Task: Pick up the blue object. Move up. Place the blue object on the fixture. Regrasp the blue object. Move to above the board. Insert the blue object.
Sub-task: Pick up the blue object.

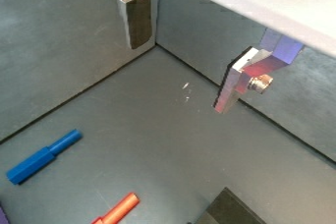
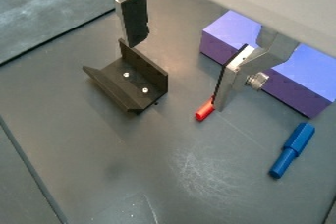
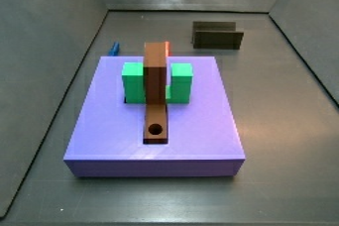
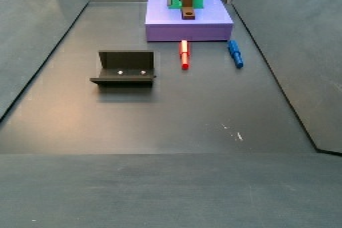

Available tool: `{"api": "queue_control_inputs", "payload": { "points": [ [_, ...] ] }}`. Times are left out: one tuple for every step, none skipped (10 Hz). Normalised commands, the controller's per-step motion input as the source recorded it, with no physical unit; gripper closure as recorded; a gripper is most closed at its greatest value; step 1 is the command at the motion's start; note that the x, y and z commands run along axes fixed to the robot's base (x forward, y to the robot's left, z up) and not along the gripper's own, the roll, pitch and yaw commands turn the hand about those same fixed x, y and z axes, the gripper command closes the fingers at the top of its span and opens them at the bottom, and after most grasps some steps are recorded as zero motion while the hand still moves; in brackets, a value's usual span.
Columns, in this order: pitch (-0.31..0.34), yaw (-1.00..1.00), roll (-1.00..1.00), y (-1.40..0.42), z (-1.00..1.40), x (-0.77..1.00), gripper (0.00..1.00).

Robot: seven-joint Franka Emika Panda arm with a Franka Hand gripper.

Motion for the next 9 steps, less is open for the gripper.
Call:
{"api": "queue_control_inputs", "payload": {
  "points": [
    [0.000,0.00,0.00,-0.02,0.00,0.00,0.00],
    [-0.091,-0.03,-0.07,-0.05,-0.20,-0.09,0.00],
    [-0.133,0.00,0.02,-0.51,-0.40,-0.14,0.00],
    [-0.173,0.00,0.16,-0.78,-0.48,-0.30,0.00],
    [-0.187,0.00,0.19,-0.79,-0.47,-0.42,0.00],
    [-0.126,0.00,0.18,-0.71,-0.37,-0.35,0.00],
    [-0.136,-0.04,0.14,-0.65,-0.42,-0.32,0.00],
    [-0.120,0.00,0.14,-0.64,-0.37,-0.31,0.00],
    [-0.120,0.00,0.14,-0.57,-0.37,-0.33,0.00]
  ]
}}
